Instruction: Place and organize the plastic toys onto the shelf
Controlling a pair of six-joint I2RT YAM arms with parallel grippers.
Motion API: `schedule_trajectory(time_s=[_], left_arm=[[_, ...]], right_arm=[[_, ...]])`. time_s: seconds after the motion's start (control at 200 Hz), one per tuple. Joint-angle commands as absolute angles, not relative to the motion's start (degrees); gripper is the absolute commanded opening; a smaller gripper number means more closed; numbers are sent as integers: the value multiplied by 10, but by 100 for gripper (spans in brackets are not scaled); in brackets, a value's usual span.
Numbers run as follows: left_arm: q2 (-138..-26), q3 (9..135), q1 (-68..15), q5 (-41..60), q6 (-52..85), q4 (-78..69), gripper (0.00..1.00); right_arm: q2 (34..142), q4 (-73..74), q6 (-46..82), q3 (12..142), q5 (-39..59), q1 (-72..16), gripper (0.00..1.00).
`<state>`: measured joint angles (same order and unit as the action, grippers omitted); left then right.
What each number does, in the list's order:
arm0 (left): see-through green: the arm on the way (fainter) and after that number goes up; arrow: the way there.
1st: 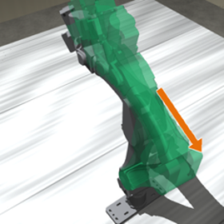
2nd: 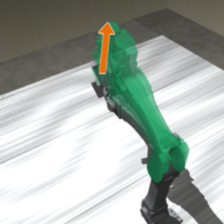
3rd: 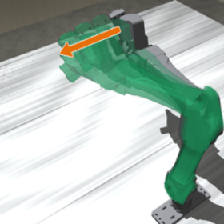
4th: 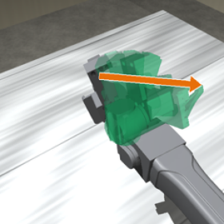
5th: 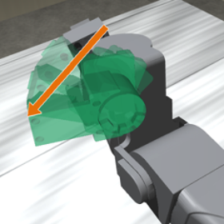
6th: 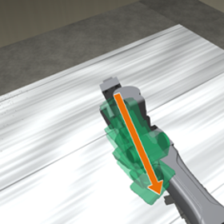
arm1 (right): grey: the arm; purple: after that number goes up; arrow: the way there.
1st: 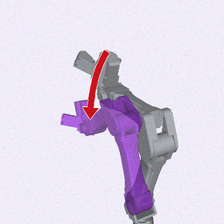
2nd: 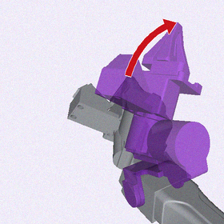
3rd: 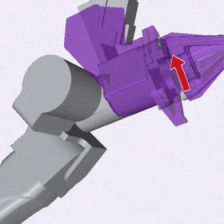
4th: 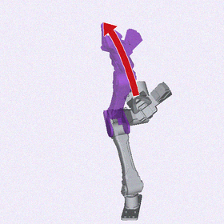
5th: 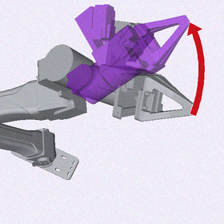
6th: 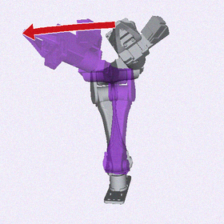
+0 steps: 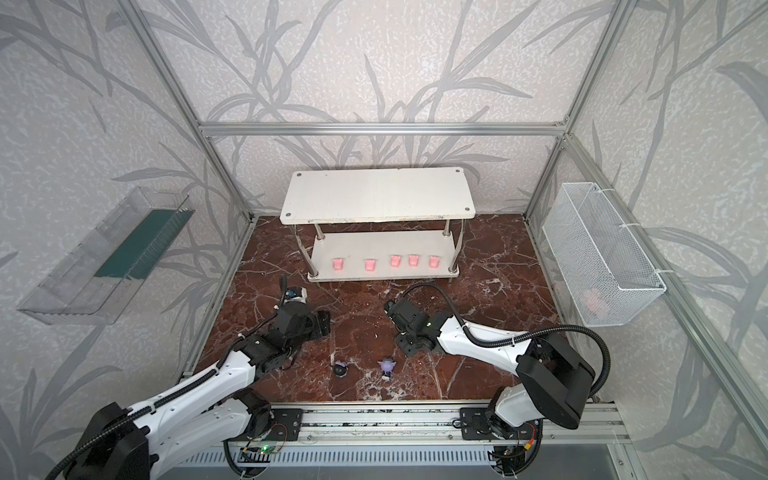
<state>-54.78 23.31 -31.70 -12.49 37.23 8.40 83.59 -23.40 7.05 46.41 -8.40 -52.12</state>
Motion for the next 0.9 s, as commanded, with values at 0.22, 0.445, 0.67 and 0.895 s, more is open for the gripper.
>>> schedule_trajectory(time_s=[0.22,0.445,0.67,0.895], left_arm=[[-543,222,-312,-128,384,81,80],[-544,222,-312,-127,384,81,80],[-543,223,-311,-127,384,81,80],[-545,224,-310,-127,383,78,80]], right_arm=[[843,-250,75,472,-72,-510,48],[832,-241,87,461,-32,-487,45],[822,-234,92,455,27,-462,42],[817,-225,101,450,102,-436,42]])
